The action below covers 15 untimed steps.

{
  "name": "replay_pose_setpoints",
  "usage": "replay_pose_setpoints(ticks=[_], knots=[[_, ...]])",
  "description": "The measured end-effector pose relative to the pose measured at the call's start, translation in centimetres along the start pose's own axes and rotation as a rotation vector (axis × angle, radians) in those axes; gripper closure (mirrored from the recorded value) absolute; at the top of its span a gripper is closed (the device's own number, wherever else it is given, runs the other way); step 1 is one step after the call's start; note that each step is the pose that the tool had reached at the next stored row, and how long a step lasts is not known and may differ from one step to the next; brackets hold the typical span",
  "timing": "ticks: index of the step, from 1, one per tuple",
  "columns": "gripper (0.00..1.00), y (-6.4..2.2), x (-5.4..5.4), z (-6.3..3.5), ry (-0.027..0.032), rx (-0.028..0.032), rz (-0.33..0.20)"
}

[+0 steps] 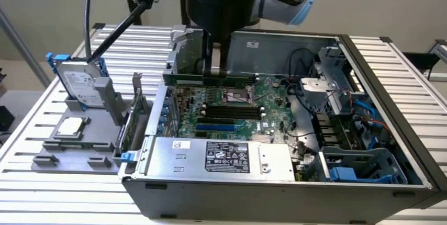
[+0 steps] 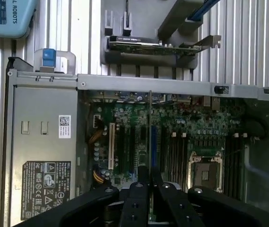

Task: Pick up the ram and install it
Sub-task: 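Pick up the ram and move it above insertion slot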

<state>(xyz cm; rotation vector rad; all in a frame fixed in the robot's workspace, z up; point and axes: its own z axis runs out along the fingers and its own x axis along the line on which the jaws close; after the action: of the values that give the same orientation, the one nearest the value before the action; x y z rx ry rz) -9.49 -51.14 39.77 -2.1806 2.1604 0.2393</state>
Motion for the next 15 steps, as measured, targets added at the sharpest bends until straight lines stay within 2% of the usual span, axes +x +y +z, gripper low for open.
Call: replay_pose_setpoints(ticks=[9,12,15], knots=[[0.87,-2.07,-2.2,0.54,0.0014,-0.0001,0.000],[0.87,-2.66,-3.2,0.90,0.0048,0.0000,0.000],[0.87,-3.17,-3.9,1.24,0.0126,-0.0001,0.001]])
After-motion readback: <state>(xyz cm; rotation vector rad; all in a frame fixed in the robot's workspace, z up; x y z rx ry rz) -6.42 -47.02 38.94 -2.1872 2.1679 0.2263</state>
